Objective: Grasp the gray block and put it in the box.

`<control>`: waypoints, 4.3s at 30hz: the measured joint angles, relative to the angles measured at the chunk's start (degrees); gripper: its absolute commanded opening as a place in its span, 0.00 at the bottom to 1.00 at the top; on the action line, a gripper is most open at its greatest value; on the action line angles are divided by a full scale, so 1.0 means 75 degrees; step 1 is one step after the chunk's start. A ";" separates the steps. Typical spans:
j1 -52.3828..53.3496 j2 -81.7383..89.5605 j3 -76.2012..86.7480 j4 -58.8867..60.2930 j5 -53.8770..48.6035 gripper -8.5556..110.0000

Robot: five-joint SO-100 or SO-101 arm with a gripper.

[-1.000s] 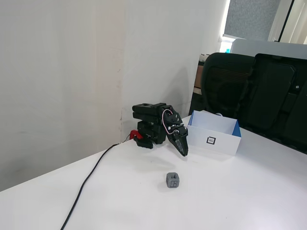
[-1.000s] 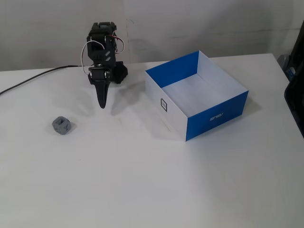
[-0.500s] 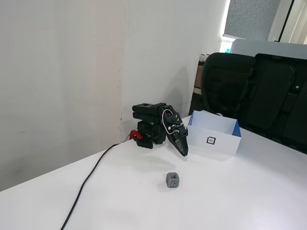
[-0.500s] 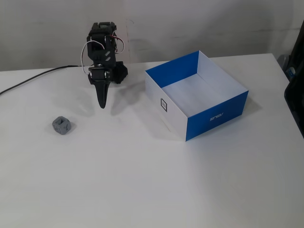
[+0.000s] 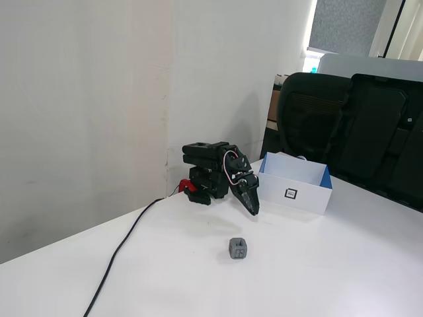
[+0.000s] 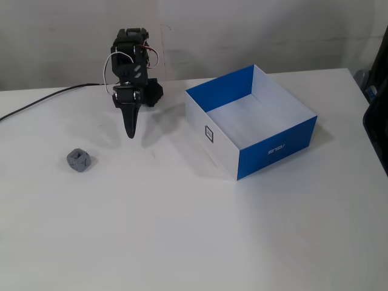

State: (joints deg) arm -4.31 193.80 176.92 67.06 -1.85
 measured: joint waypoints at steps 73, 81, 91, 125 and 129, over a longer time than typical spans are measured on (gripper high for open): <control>-0.3023 -0.8215 -0.4828 -0.1781 -0.4441 0.12; -0.3023 -0.9293 -0.6480 -0.0891 -0.4441 0.13; -0.3187 -0.9504 -0.7043 0.0000 -0.5520 0.13; -0.3949 -1.2492 -0.9457 0.0645 -0.9082 0.17; -0.3773 -1.2504 -0.9457 0.0668 -0.9141 0.22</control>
State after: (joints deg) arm -32.61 100.02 106.00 72.07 -70.40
